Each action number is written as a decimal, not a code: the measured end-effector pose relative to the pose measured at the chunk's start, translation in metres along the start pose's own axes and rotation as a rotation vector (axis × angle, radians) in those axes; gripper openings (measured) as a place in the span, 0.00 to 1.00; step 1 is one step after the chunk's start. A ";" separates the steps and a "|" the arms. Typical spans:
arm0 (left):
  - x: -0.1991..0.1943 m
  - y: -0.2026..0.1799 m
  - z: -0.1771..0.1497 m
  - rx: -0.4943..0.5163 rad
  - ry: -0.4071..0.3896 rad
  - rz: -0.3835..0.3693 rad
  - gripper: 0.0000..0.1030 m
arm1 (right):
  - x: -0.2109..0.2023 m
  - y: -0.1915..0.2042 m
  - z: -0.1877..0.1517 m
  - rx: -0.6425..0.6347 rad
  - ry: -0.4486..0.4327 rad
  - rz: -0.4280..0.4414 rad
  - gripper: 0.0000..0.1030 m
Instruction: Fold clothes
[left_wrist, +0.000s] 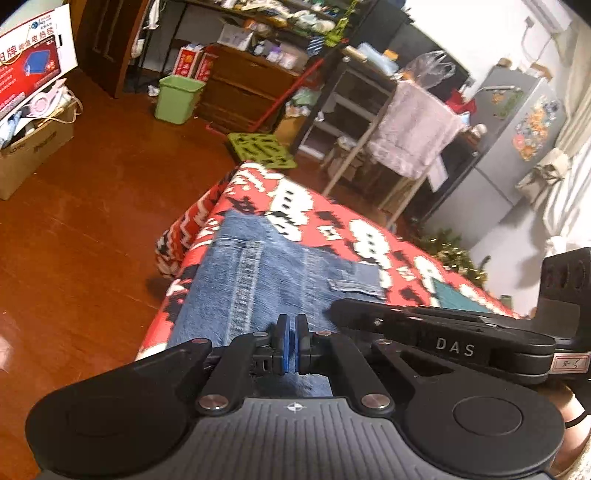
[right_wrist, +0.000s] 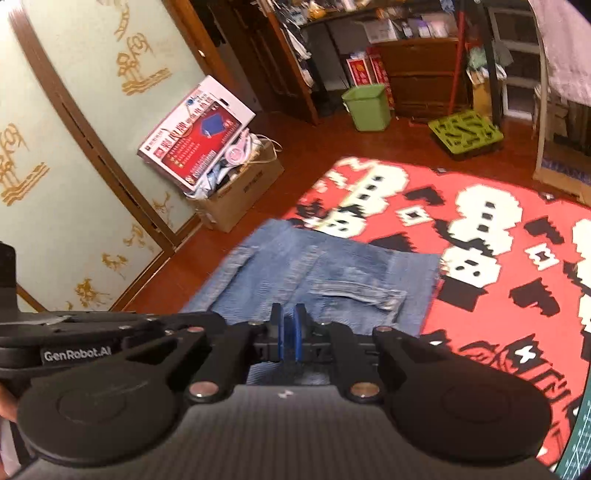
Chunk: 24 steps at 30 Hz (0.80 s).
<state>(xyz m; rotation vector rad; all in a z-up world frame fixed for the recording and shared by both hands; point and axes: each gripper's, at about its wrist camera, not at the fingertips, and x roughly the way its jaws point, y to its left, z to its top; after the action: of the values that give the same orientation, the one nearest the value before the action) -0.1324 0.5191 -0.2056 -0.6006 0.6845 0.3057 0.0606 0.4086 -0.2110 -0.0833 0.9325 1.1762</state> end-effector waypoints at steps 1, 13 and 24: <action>0.003 0.001 0.000 0.000 0.010 0.010 0.01 | 0.000 -0.006 0.001 0.001 0.003 0.014 0.00; 0.031 0.003 0.055 -0.033 -0.008 0.031 0.01 | 0.030 -0.018 0.051 0.091 -0.002 0.039 0.08; 0.085 0.016 0.078 -0.053 0.056 0.081 0.01 | 0.058 -0.030 0.043 0.111 0.039 0.062 0.00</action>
<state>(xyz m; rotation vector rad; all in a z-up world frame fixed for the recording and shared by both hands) -0.0377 0.5854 -0.2207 -0.6344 0.7580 0.3845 0.1135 0.4614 -0.2338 0.0118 1.0389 1.1811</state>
